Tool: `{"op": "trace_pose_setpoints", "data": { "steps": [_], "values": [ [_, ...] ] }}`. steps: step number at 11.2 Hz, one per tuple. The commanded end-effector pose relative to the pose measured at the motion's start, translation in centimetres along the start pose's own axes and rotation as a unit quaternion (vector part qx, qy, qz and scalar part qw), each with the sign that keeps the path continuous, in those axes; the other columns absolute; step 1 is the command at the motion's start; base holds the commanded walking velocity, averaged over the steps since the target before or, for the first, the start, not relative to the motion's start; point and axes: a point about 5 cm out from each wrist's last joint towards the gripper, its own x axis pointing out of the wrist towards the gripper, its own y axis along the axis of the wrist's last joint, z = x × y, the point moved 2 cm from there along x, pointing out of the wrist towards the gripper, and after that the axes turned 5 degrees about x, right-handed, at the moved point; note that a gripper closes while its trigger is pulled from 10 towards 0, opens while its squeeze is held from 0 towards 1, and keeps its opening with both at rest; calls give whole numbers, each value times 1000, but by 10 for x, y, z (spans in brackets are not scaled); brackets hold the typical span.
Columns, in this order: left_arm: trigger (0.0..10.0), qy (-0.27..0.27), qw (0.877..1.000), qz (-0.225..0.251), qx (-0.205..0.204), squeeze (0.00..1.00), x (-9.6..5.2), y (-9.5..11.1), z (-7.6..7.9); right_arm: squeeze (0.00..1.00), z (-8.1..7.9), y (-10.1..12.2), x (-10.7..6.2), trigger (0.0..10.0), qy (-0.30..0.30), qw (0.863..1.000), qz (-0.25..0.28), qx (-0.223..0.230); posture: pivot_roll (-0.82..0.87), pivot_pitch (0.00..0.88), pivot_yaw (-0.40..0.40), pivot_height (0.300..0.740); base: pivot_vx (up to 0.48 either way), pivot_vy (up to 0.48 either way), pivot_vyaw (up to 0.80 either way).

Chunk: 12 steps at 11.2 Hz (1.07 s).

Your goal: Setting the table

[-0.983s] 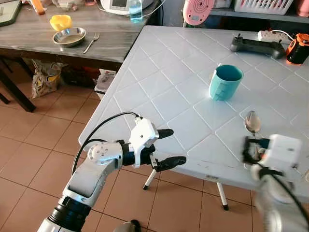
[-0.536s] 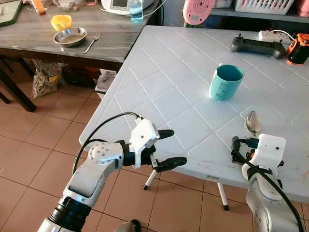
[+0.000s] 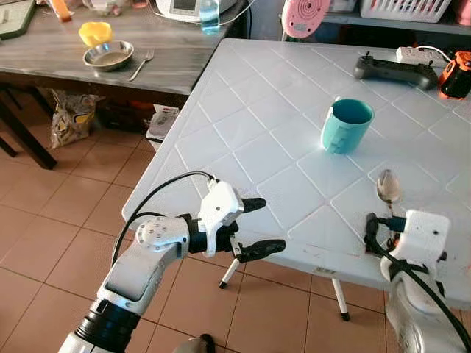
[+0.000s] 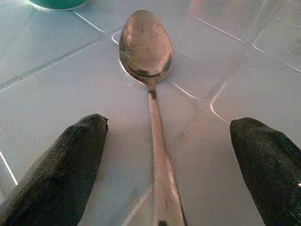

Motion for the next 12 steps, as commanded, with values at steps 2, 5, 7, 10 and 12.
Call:
{"op": "trace_pose_setpoints", "data": {
  "steps": [2, 5, 7, 10, 12],
  "values": [
    [10000, -8, 1000, -4, 0, 0, 1, 0, 3, 0, 13, -17, -7, 10000, -29, 999, -33, -1, 77, 170, 49, 740, 0, 0, 0],
    [10000, -11, 1000, -3, -1, 0, 2, 0, 3, 0, 9, -14, 0, 10000, -17, 999, -27, 3, 73, 171, 56, 740, 0, 0, 0],
    [10000, -11, 1000, -3, -3, 0, 3, 1, 4, 0, 9, -10, 14, 10000, -8, 1000, -23, 7, 76, 171, 56, 740, 0, 0, 0],
    [10000, -9, 1000, -3, -4, 0, 3, 0, 4, 0, 3, -11, 21, 9176, 15, 999, -29, 27, 84, 175, 55, 740, 0, 0, 0],
    [10000, -9, 1000, -4, -6, 0, 3, 0, 5, 0, -6, -14, 20, 0, 46, 997, -42, 41, 83, 178, 54, 740, 0, 0, 0]
  ]
}}
